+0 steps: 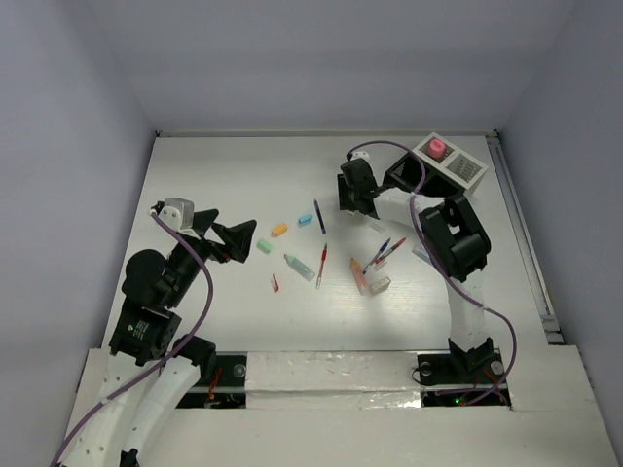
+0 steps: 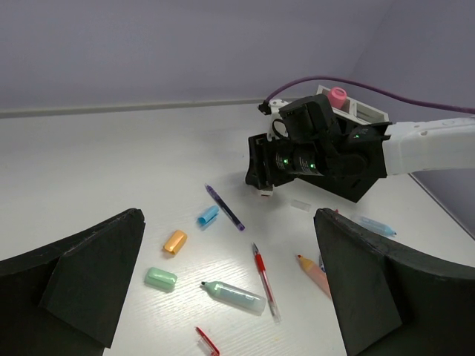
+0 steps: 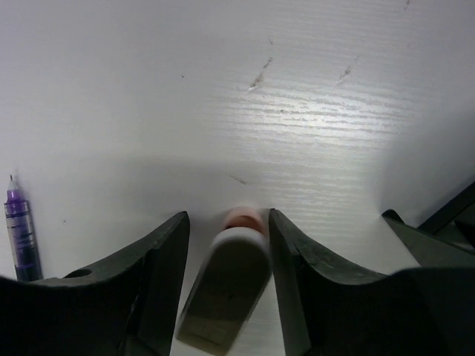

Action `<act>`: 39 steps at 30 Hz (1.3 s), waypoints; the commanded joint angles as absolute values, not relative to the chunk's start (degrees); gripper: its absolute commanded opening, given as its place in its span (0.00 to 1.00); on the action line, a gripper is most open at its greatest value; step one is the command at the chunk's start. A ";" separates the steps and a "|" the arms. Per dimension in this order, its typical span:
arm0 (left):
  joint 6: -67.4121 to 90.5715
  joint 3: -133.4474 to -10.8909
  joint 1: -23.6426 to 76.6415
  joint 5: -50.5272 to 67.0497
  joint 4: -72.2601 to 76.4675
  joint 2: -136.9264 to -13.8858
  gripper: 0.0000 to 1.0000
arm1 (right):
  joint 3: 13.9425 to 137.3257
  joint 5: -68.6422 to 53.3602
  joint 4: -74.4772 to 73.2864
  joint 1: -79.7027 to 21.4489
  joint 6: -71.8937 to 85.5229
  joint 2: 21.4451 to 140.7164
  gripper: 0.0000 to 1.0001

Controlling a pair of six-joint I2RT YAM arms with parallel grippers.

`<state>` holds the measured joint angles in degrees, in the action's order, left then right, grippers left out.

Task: Sort the stationery into containers
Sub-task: Pick up the stationery from the center of the board, then place the stationery in the storage box.

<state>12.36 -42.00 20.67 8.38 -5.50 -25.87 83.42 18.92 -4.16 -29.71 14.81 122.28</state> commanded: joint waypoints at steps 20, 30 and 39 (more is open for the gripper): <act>12.57 -42.54 22.76 8.96 -2.99 -23.30 0.99 | 81.31 16.53 -4.22 -15.23 15.81 94.15 0.05; 12.31 -42.45 25.05 8.09 -3.43 -21.53 0.99 | 79.45 20.39 -3.17 1.04 17.49 92.10 0.06; 12.22 -42.54 25.05 8.00 -3.52 -21.44 0.99 | 84.63 19.07 -2.98 3.52 9.15 100.36 0.11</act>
<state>12.47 -42.00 24.71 8.27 -5.54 -21.89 80.53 19.44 -4.51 3.25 13.15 98.94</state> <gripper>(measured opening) 0.990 0.382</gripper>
